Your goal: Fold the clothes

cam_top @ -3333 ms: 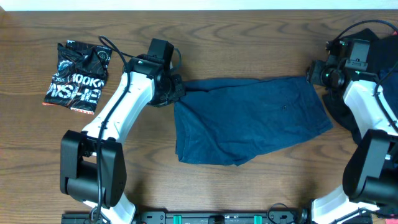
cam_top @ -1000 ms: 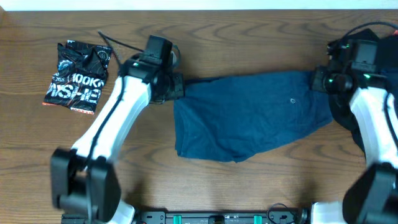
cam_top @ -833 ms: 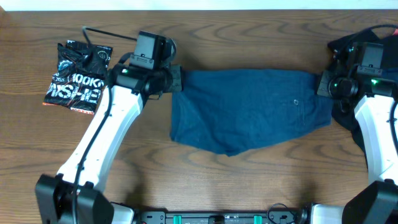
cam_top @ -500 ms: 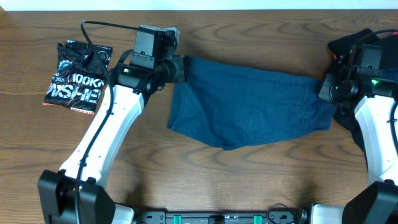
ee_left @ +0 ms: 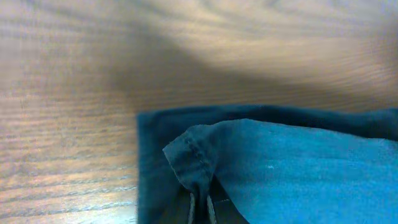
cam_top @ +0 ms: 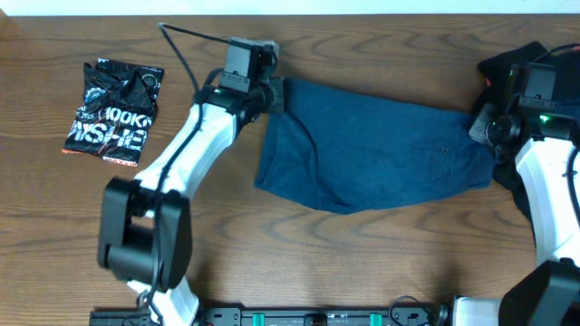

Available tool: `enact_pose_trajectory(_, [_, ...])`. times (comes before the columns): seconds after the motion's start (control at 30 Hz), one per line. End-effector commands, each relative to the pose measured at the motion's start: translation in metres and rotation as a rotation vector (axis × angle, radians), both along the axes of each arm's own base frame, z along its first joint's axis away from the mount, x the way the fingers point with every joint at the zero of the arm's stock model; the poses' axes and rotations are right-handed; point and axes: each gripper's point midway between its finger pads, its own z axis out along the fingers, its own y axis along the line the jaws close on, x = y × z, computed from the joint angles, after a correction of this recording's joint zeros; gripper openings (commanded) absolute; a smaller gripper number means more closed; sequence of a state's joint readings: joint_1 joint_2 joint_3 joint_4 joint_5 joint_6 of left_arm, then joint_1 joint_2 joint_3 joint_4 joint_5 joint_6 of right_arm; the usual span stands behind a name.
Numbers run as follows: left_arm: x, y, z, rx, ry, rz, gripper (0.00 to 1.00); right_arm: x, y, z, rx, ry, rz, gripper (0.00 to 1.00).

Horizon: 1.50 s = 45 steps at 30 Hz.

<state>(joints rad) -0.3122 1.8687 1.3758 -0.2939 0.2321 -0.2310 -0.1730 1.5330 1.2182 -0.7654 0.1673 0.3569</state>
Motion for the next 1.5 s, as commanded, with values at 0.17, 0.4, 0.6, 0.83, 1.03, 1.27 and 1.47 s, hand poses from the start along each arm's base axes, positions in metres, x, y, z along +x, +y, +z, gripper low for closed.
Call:
enact_pose_trajectory(0.17, [0.013,0.028,-0.040,0.131,0.024,0.090,0.06,0.031,-0.012,-0.035,-0.032,0.014,-0.003,0.02])
enact_pose_trajectory(0.4, [0.020,0.039,-0.050,0.183,0.013,0.133,0.44,0.059,-0.008,-0.075,0.012,0.002,0.018,0.32])
enact_pose_trajectory(0.6, [0.030,0.047,0.018,0.118,-0.110,0.158,0.60,0.066,-0.021,-0.039,-0.027,-0.090,0.029,0.48])
enact_pose_trajectory(0.83, [-0.021,-0.009,0.052,-0.057,-0.030,-0.048,0.47,0.036,0.032,-0.009,0.146,-0.067,0.290,0.17])
enact_pose_trajectory(1.03, [-0.057,-0.043,0.001,-0.003,0.114,-0.138,0.25,0.000,0.056,-0.060,0.252,0.124,0.322,0.08])
enact_pose_trajectory(1.27, [-0.081,-0.052,-0.079,0.082,0.304,-0.172,0.25,-0.021,0.047,-0.125,0.216,0.269,0.286,0.09])
enact_pose_trajectory(1.47, [-0.109,-0.024,-0.112,0.186,0.474,-0.133,0.25,-0.026,0.035,-0.140,0.161,0.310,0.261,0.10])
